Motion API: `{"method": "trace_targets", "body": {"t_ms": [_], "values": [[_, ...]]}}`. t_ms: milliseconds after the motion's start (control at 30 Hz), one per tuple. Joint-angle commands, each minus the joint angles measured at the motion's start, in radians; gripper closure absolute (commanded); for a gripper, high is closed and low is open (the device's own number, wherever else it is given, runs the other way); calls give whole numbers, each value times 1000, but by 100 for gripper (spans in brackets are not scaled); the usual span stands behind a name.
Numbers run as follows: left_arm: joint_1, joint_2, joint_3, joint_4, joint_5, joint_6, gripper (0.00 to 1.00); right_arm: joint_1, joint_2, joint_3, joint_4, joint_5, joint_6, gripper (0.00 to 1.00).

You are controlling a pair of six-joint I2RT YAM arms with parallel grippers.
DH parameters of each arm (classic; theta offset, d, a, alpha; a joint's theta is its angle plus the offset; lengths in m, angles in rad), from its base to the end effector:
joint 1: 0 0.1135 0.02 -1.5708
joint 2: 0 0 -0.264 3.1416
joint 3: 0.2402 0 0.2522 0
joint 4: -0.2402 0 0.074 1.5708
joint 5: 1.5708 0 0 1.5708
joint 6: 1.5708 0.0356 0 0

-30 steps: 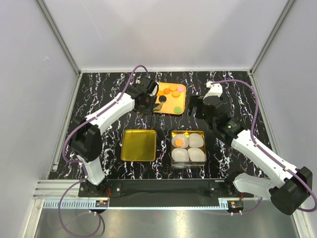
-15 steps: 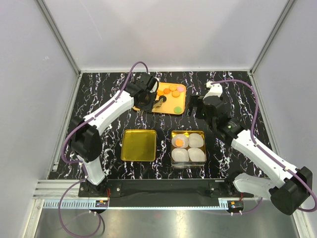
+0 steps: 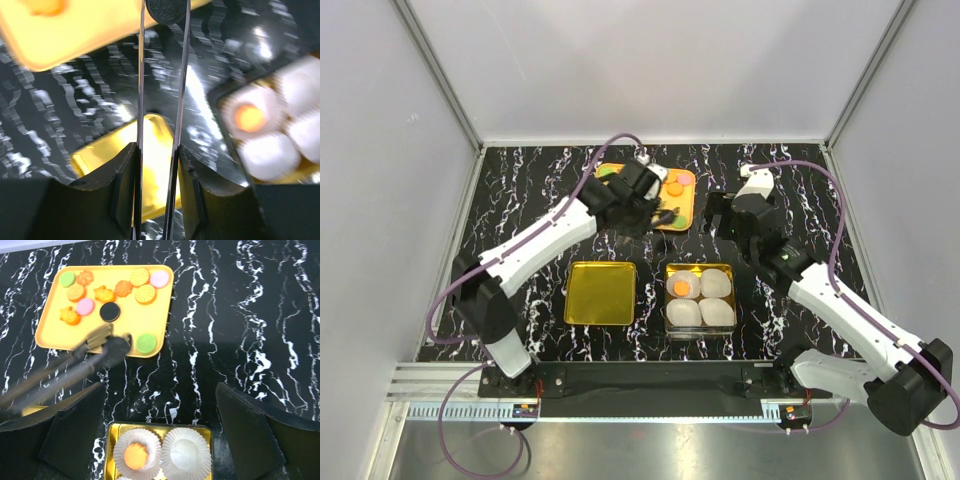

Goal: Pack the cookies

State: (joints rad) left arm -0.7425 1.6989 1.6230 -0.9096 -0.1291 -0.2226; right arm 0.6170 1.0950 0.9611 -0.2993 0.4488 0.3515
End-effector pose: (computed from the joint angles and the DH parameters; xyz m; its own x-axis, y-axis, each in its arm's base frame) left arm 0.2705 -0.2420 0.3255 -0.7354 0.3778 -0.5625 0.4673 0.8839 -0.0173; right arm 0.2097 0.1298 0.3304 -0.3903 0.1034 -0.9148 -0.0700 0.9875 0.1415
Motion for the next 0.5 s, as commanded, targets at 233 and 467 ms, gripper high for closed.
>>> {"method": "trace_targets", "body": {"t_ms": [233, 467], "values": [[-288, -128, -37, 29, 23, -95, 64, 0, -72, 73, -60, 123, 15, 0], [-365, -146, -126, 70, 51, -133, 62, 1, -72, 73, -72, 137, 18, 0]]}}
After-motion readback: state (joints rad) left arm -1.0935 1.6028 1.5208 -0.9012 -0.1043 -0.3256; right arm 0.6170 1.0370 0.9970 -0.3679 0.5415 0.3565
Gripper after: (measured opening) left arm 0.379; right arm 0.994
